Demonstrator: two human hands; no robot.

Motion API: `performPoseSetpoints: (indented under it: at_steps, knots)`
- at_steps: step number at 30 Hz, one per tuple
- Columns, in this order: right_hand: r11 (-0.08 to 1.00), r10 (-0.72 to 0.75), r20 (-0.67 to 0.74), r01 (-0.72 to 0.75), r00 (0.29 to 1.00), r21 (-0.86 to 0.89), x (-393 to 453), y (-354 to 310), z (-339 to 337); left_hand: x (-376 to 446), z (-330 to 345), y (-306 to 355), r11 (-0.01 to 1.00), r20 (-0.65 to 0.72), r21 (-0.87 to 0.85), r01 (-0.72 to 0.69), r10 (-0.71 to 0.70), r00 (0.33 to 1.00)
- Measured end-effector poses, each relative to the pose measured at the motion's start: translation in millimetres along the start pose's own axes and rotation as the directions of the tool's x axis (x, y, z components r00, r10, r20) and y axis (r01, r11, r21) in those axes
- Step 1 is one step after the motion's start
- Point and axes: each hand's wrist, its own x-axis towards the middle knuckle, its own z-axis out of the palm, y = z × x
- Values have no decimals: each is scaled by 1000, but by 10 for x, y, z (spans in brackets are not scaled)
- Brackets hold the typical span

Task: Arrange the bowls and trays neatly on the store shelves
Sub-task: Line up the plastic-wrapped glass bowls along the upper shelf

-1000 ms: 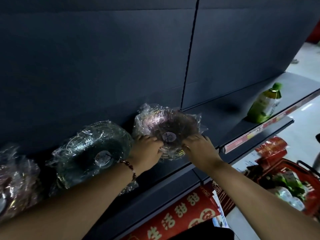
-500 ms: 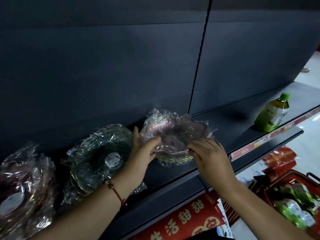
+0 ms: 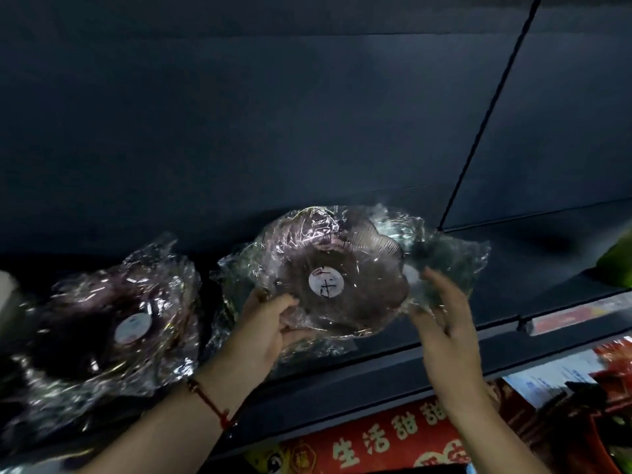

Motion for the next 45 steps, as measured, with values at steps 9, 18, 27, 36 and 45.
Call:
performPoseSetpoints:
  at_steps: [9, 18, 27, 36, 45]
  knots:
    - [966, 192, 244, -227, 951, 122, -92, -186, 1192, -499, -1124, 209, 954, -89, 186, -235, 255, 963]
    - [961, 233, 461, -274, 856, 23, -439, -467, 2441, -756, -2338, 338, 783, -381, 470, -409, 597, 705]
    - [975, 26, 440, 75, 898, -211, -581, -463, 3263, -629, -3173, 335, 586, -361, 803, -111, 625, 692]
    - [667, 0, 408, 304, 913, -680, -709, -95, 3541, -380, -3328, 385, 473, -231, 876, -95, 583, 779]
    - [601, 103, 430, 289, 897, -745, -821, -320, 3581, -240, -3516, 295, 40, 49, 994, -106, 690, 722]
